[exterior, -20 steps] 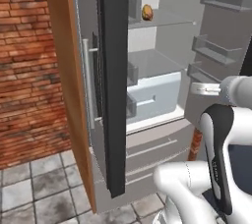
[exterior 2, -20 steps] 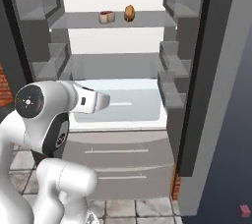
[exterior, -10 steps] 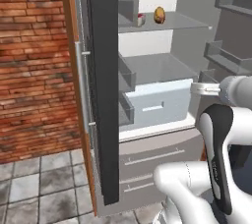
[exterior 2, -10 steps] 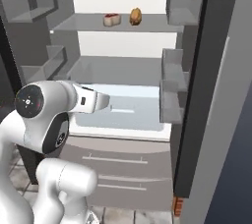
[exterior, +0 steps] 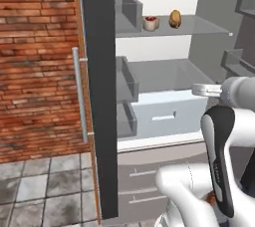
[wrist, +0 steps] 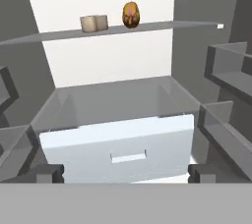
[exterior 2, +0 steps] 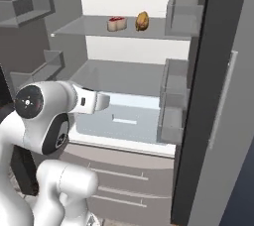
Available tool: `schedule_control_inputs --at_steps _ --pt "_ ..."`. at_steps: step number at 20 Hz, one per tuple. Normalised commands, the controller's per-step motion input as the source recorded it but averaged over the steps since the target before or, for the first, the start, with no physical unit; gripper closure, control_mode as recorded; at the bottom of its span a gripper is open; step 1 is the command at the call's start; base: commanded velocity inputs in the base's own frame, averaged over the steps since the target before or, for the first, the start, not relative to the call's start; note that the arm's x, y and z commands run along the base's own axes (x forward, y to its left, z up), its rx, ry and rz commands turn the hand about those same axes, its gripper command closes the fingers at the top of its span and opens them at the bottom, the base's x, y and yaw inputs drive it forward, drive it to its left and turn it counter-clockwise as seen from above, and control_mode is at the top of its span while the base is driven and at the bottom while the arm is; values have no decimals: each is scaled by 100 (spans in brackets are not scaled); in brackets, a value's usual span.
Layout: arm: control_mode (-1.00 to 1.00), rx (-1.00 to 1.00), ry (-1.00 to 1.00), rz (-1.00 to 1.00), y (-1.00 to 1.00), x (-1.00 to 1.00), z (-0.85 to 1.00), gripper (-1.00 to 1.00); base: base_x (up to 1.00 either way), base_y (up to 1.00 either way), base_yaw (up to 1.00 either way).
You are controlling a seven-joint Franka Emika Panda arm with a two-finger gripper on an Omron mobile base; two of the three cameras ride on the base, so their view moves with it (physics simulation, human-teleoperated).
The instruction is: Gather the mushroom and avocado from the fridge and place them on a tray on the dining counter. Then gather the steak and chicken drumstick from the fridge and place them on the other tray.
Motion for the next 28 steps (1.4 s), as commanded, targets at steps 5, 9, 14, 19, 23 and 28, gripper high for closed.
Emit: schedule_control_inputs --at_steps 5,9,14,19,23,28 --pt "100 0 0 0 0 0 0 -100 40 -50 17" --pt "100 0 0 0 0 0 0 -100 48 -28 8" --pt "100 0 0 0 0 0 0 -100 61 -1 0" --pt "100 0 0 0 0 0 0 -100 53 -8 0" --pt "100 0 0 0 0 0 0 -100 58 -7 0" --pt "100 0 0 0 0 0 0 -100 56 -1 0"
